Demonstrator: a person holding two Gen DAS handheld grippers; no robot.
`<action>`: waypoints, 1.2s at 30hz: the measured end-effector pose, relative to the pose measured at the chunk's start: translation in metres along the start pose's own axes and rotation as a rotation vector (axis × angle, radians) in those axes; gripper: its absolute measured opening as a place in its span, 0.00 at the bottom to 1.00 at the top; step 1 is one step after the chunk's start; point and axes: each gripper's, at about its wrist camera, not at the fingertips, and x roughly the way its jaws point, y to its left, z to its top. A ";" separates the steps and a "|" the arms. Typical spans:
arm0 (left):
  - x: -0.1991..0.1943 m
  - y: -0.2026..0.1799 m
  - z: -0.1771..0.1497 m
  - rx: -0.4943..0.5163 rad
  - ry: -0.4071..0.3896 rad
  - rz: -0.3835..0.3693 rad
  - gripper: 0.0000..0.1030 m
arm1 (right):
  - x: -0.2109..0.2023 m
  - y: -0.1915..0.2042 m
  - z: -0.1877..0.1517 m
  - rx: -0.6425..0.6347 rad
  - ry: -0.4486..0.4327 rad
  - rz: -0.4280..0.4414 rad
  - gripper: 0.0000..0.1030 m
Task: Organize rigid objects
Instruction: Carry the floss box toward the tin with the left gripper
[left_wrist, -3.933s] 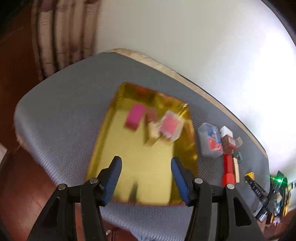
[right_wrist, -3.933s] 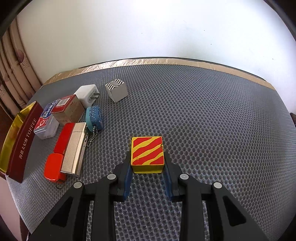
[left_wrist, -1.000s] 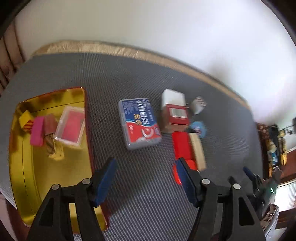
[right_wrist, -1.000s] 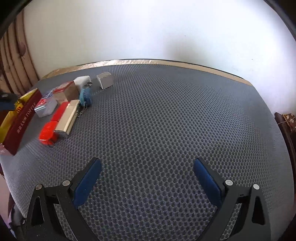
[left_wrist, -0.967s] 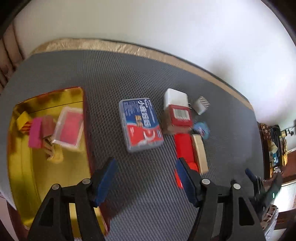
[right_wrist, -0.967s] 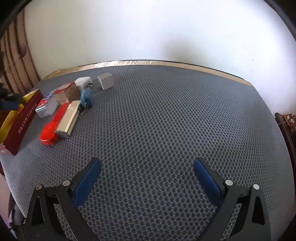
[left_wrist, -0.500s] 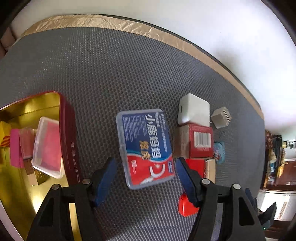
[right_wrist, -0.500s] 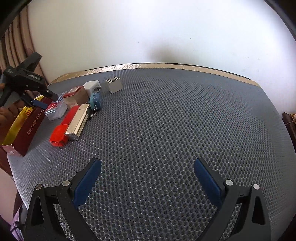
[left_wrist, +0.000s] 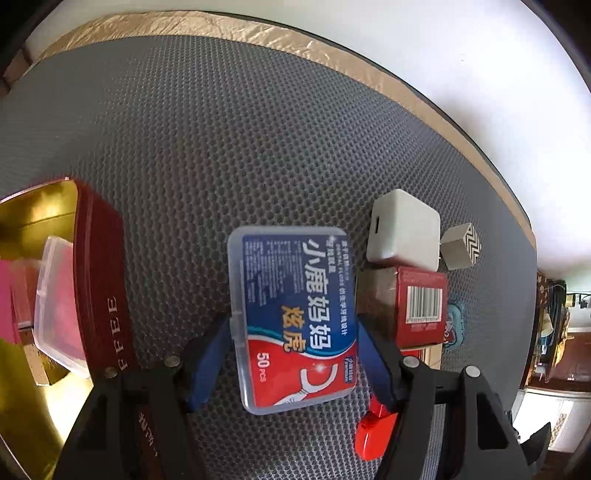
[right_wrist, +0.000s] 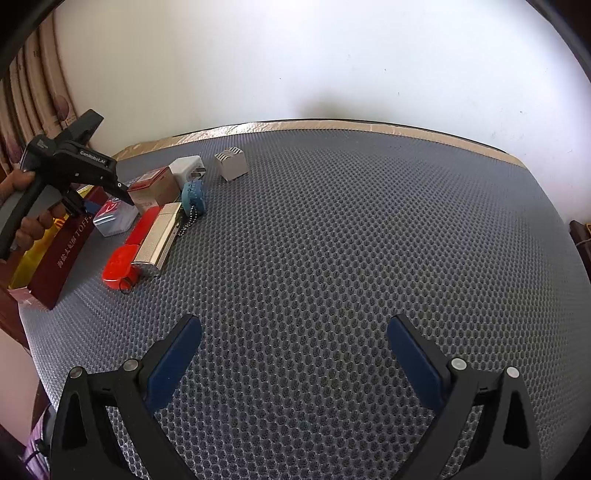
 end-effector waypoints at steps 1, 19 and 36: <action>-0.001 0.001 -0.002 -0.008 -0.011 -0.004 0.65 | 0.000 0.000 0.000 0.001 0.002 0.001 0.98; -0.070 0.007 -0.140 0.022 -0.139 -0.253 0.64 | 0.002 0.010 0.002 -0.014 0.036 -0.004 0.98; -0.134 0.071 -0.204 -0.037 -0.228 -0.241 0.65 | 0.053 0.197 0.126 -0.936 0.060 0.131 0.98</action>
